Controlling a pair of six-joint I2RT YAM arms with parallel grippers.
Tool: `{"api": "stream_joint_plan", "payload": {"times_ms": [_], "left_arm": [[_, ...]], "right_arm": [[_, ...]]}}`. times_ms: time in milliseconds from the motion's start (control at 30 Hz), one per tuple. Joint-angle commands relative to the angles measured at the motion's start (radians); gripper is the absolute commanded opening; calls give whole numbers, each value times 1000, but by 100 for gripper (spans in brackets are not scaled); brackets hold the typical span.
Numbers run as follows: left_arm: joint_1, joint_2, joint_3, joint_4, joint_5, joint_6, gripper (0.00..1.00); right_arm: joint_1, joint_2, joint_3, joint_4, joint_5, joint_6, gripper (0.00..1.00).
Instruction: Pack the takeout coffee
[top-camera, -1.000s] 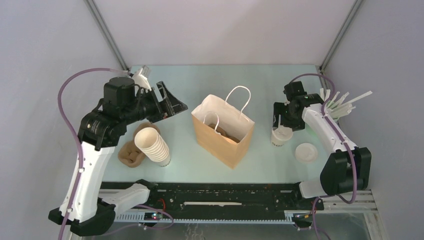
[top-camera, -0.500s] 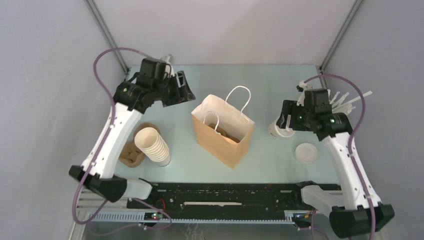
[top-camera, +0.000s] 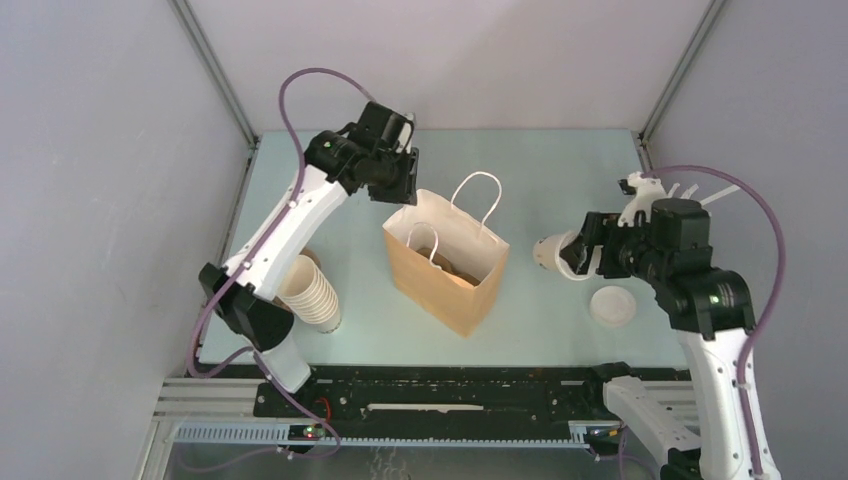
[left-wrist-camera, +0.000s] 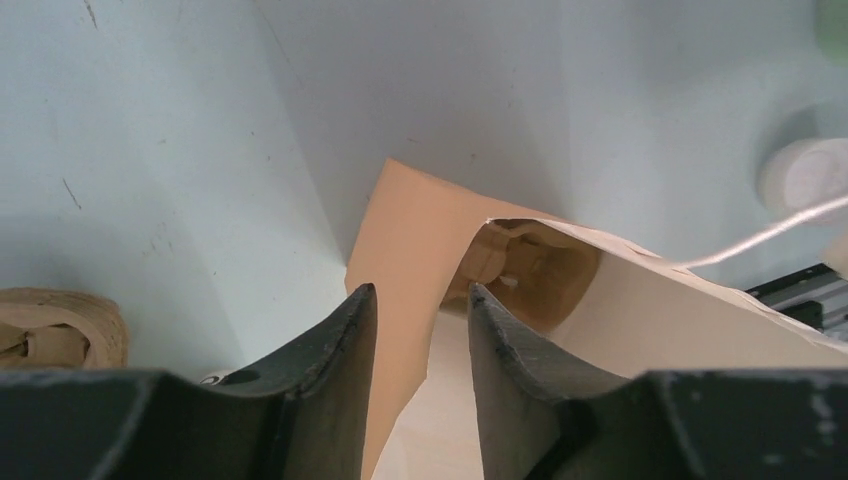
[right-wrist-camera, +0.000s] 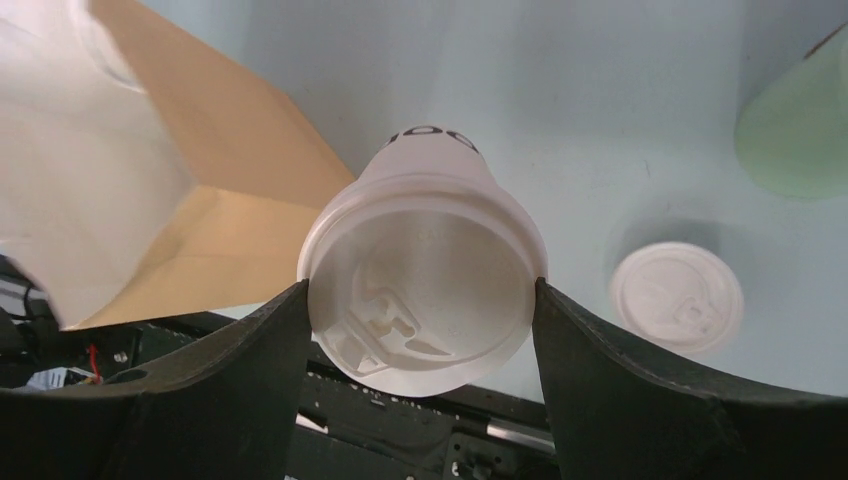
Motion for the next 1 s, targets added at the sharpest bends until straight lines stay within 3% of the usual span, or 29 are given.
{"api": "stream_joint_plan", "payload": {"times_ms": [0, 333, 500, 600, 800, 967], "left_arm": [[-30, 34, 75, -45, -67, 67, 41], [-81, 21, 38, -60, -126, 83, 30], [-83, -1, 7, -23, -147, 89, 16], [-91, -11, 12, 7, -155, 103, 1], [-144, -73, 10, 47, -230, 125, 0], [-203, -213, -152, 182, -304, 101, 0]], "right_arm": [[-4, -69, 103, -21, -39, -36, 63], [-2, -70, 304, -85, -105, -131, 58], [-1, -47, 377, -55, -269, -137, 53], [17, -23, 383, -12, -393, -129, 48], [105, 39, 443, 49, -396, -60, 40], [240, 67, 452, 105, -336, 1, 39]]}}
